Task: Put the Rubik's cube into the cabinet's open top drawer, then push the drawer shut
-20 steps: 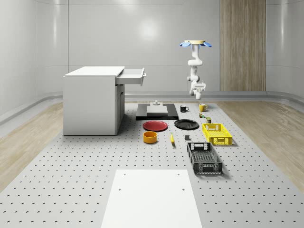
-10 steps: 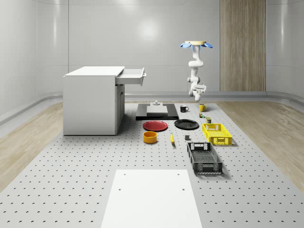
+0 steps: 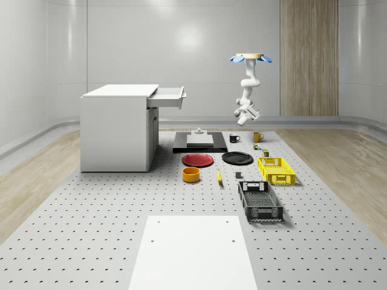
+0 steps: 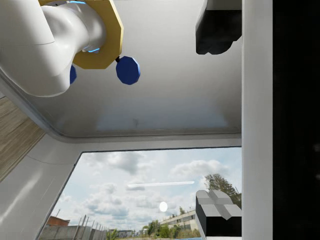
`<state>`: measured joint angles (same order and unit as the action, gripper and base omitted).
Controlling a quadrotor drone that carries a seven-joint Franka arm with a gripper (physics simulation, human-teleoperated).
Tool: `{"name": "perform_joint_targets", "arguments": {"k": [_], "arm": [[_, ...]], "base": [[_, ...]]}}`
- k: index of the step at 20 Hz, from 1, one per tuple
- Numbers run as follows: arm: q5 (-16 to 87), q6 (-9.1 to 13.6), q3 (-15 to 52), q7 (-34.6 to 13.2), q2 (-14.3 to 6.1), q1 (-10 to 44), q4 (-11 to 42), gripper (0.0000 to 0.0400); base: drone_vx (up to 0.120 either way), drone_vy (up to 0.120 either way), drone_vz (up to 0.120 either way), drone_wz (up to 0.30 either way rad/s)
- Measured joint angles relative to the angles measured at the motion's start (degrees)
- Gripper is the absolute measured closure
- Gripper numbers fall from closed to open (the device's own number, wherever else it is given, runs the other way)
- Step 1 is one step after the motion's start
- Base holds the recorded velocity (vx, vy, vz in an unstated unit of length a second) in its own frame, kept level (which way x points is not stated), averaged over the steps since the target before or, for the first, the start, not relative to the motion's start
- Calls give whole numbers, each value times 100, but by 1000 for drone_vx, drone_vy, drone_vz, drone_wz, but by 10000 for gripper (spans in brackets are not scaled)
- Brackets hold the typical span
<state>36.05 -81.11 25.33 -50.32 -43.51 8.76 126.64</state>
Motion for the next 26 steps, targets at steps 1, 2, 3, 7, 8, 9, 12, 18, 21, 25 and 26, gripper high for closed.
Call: {"name": "perform_joint_targets", "arguments": {"k": [1, 2, 3, 7, 8, 9, 12, 18, 21, 25, 26], "arm": [[548, -26, 349, -115, -57, 136, 255, 0], [1142, -51, 713, -254, -124, 290, 556, 0], [1773, -67, 1084, -419, -200, 465, 899, 0], [4348, 66, 2451, -1328, -533, 1410, 2378, 0], [4916, 165, 2734, -1588, -613, 1707, 2689, 0], [5426, 284, 2989, -1845, -691, 2018, 2956, 0], [6568, 693, 3594, -2532, -913, 2937, 3493, 0], [7541, 1273, 4255, -3383, -1295, 4212, 3858, 0], [7692, 1392, 4420, -3610, -1446, 4556, 3905, 0], [7756, 1435, 4560, -3799, -1613, 4832, 3926, 0], [7759, 1431, 4586, -3833, -1652, 4880, 3928, 0]], "base": [[0, 0, -120, 0], [0, 0, -120, 0], [0, 0, -120, 0], [70, 0, -120, 0], [120, 0, -120, 0], [120, 0, -120, 0], [120, 0, -120, 0], [120, -47, -120, 0], [120, -40, -120, 0], [120, 0, -120, 0], [120, 0, -120, 0]]}}
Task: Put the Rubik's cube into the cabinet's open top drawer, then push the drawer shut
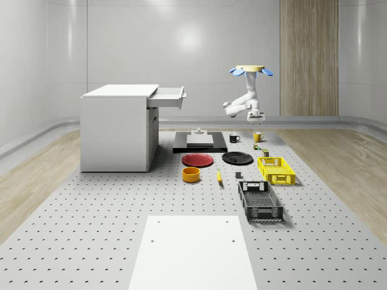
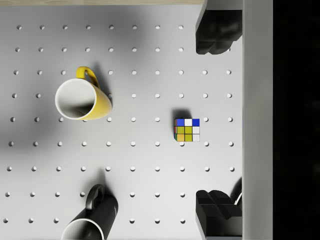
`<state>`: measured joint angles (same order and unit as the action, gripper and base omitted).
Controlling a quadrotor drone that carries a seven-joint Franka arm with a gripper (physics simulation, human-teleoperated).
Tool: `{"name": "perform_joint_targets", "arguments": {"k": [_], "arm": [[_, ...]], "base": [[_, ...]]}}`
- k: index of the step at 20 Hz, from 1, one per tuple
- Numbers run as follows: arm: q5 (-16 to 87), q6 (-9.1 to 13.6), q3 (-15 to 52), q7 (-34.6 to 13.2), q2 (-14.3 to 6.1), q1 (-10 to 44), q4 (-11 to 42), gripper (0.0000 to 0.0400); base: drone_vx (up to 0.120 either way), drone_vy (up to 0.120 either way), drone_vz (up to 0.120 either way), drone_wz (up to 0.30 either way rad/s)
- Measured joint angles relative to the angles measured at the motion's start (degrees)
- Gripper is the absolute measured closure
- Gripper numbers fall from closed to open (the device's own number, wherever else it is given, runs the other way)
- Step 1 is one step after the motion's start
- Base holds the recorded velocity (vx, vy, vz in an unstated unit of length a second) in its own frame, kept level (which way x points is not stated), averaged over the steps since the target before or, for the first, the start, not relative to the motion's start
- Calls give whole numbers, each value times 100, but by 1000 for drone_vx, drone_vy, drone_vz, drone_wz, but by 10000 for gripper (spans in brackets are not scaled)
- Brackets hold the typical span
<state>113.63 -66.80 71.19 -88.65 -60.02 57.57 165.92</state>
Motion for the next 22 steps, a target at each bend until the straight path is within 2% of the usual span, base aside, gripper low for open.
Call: {"name": "perform_joint_targets", "arguments": {"k": [4, 20, 22], "arm": [[-21, -47, 84, -106, -143, 142, 0, 0], [-249, -427, 284, -327, -638, 398, -30, 0], [-279, -478, 302, -346, -695, 419, -34, 0]], "base": [[120, 0, -120, 0], [0, -10, -120, 0], [120, 0, -120, 0]]}}
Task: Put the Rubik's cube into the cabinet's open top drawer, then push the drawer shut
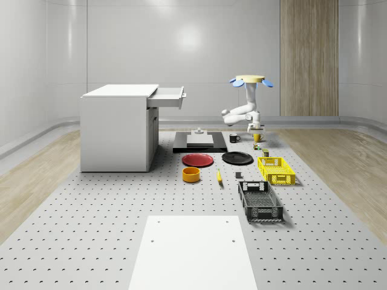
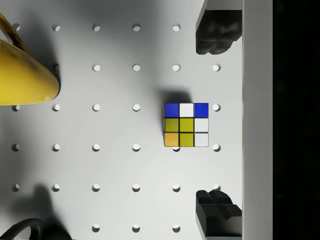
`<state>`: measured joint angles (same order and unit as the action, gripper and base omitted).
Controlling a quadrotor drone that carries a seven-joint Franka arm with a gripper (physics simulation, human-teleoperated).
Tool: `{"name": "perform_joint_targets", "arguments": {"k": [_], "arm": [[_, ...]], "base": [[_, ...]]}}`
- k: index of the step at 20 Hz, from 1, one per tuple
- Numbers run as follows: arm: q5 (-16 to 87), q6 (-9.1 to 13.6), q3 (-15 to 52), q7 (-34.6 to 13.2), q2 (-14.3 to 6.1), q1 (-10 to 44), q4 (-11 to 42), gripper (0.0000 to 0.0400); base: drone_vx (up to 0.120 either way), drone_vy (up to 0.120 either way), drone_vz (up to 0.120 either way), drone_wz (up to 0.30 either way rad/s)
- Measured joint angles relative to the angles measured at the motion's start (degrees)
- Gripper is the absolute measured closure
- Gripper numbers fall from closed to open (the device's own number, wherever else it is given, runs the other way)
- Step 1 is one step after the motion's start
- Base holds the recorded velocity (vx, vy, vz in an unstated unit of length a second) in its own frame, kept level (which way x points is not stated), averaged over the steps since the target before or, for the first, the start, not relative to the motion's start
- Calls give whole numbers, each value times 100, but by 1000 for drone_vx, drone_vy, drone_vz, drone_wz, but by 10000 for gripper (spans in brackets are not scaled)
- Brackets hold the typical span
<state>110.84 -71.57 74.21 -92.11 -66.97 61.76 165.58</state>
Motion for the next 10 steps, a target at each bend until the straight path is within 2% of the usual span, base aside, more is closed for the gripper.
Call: {"name": "perform_joint_targets", "arguments": {"k": [7, 10], "arm": [[-100, -176, 59, -61, -193, 65, -14, 0], [-140, -248, 82, -84, -272, 90, -19, 0]], "base": [[6, 0, -120, 0], [0, -40, -120, 0]]}}
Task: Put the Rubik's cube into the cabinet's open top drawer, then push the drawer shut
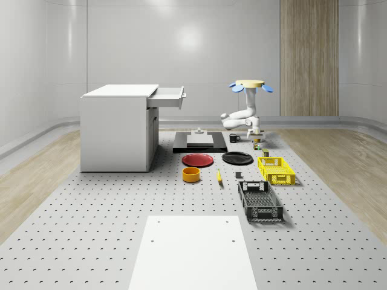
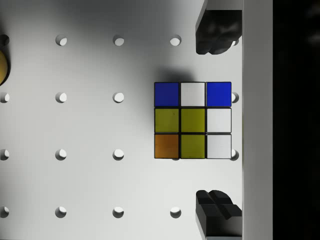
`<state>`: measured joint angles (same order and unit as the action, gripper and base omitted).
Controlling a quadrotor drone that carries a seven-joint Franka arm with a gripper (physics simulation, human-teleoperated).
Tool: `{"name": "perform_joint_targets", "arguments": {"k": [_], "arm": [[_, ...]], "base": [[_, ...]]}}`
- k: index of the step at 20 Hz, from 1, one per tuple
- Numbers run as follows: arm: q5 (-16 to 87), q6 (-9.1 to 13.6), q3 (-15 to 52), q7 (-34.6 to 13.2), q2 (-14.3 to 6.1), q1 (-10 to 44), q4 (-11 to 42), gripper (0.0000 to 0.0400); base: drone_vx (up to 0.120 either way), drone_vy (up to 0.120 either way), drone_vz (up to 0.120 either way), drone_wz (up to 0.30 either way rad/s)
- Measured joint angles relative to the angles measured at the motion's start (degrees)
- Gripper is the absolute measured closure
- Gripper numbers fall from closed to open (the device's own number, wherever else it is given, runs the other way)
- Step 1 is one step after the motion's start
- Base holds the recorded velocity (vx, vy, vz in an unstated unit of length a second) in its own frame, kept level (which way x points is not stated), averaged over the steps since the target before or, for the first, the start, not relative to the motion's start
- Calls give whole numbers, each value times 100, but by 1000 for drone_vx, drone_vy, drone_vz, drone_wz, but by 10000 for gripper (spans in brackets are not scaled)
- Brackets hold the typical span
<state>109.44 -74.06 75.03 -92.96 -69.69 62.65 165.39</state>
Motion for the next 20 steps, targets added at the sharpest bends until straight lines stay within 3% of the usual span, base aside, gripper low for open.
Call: {"name": "perform_joint_targets", "arguments": {"k": [4, 17, 20], "arm": [[-52, -95, 28, -30, -102, 31, -7, 0], [222, -573, -336, -34, -463, 93, -125, 0], [213, -628, -335, -49, -509, 133, -153, 36]], "base": [[0, 0, -100, 0], [0, 0, 0, 0], [0, 0, 0, 0]]}}
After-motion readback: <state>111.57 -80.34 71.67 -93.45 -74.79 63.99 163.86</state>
